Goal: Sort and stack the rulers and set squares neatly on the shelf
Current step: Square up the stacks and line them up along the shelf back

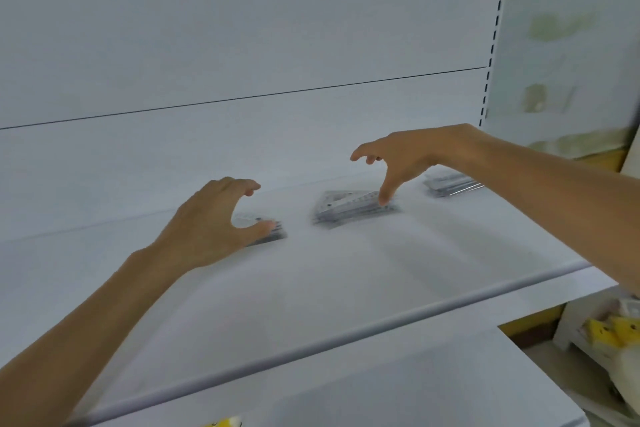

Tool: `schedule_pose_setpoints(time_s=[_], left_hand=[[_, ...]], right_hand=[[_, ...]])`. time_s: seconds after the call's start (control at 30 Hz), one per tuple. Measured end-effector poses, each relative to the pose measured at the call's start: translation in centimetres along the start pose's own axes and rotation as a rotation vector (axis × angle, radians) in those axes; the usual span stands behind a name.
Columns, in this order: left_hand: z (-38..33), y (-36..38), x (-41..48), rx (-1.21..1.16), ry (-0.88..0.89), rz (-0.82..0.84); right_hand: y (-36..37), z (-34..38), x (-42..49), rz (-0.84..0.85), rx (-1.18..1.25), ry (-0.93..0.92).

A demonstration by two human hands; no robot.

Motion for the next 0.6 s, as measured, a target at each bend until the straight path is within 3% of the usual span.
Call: schedule_pose_setpoints(time_s=[0.13,0.27,0.43,0.6], left_hand=[[-5.4,2.6,3.0,0.044,-0.027,0.125],[-9.1,5.7,5.5,0.302,-0.008,0.287],[-9.8,8.0,6.9,0.385,-0.231,0.465],[-9.8,8.6,7.2,0.244,-0.352,0.417]], right_hand=[[1.0,-2.7,0.6,0.044,0.000,-0.008],[1.3,-3.5,2.0,0.066,-0.018,-0.077],[3.1,-3.1,3.4,0.105,-0.042,-0.190],[4.0,-3.1,4.5,0.110,-0.054,-0.264]])
Point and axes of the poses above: each hand's wrist, its own x-axis towards the middle knuckle, its own y-axis out of the palm, z = x × y, the point moved 6 cm from there along x, towards the middle knuckle, and after that the axes turned 6 degrees about x, right-handed, at the moved point
